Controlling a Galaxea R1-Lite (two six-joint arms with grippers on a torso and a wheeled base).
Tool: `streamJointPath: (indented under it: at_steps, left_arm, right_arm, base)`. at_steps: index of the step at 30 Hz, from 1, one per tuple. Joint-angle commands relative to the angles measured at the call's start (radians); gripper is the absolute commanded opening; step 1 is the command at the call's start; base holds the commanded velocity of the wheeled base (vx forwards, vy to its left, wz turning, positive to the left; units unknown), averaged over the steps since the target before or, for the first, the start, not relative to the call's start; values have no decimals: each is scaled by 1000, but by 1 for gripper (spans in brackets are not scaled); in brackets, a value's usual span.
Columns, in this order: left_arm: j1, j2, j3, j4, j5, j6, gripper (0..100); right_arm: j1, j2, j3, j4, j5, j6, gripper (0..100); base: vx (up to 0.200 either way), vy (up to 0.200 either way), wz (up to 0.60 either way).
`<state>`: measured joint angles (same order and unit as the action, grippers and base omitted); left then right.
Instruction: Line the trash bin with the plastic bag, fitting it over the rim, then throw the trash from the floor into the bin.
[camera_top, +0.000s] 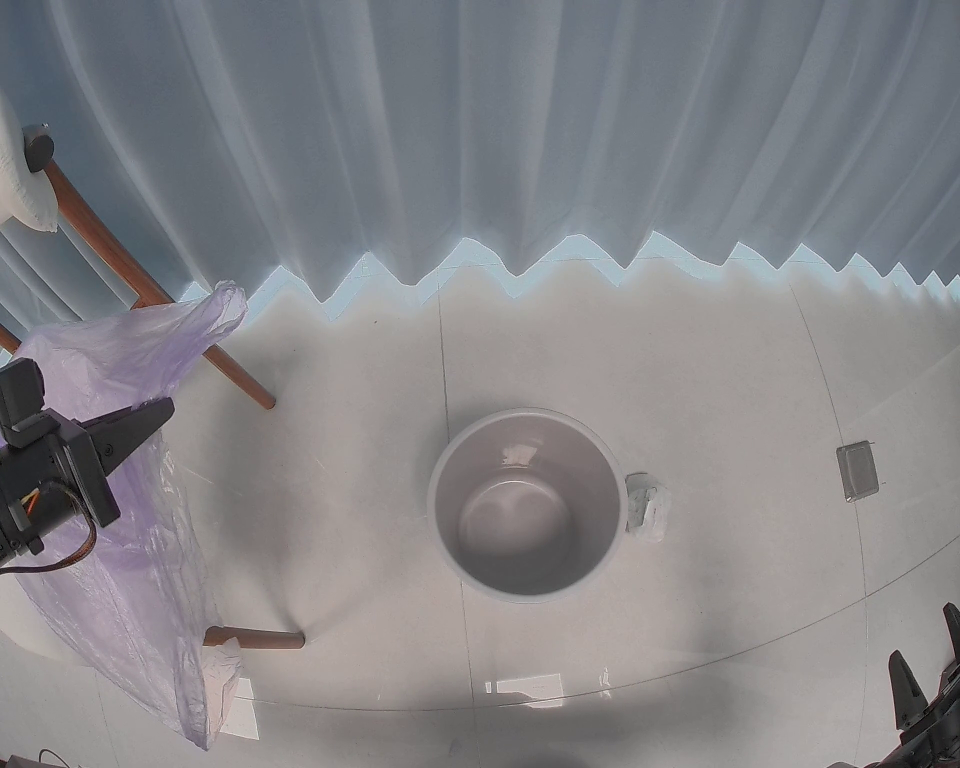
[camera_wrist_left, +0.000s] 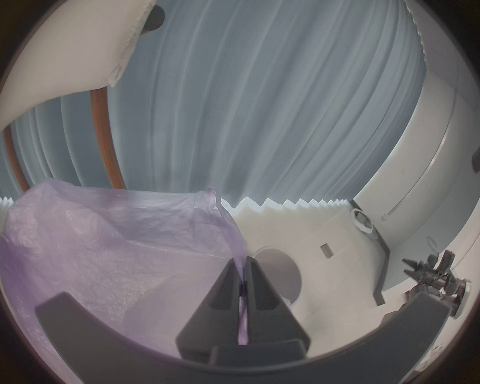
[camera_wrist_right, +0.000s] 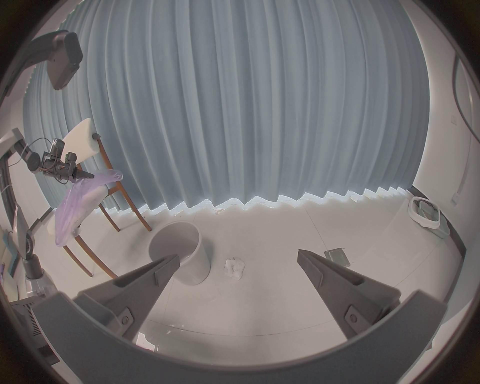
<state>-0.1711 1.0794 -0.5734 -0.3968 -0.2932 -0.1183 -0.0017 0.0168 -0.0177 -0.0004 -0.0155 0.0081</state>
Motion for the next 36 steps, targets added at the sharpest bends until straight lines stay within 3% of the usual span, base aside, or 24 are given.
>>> streamJointPath:
  at_steps: [1,10,18,27,36]
  left_arm:
    - [-15,8,-16,-24,-29,-44,0]
    - [-169,71,-11,-178,-46,-110,0]
    - [-231,145,-22,-249,-47,-119,0]
    - [-308,313,1,-550,-46,-141,0]
    - [-400,326,27,-570,-47,-141,0]
  right_arm:
    - [0,-17,18,-1,0,1,100]
    - [0,-17,18,-1,0,1,100]
    - [0,-17,18,-1,0,0,100]
    - [0,-17,18,-1,0,0,100]
    - [0,-17,18,-1,0,1,100]
  base:
    - [0,0,0]
    - [0,0,0]
    - [0,0,0]
    - [0,0,0]
    - [0,0,0]
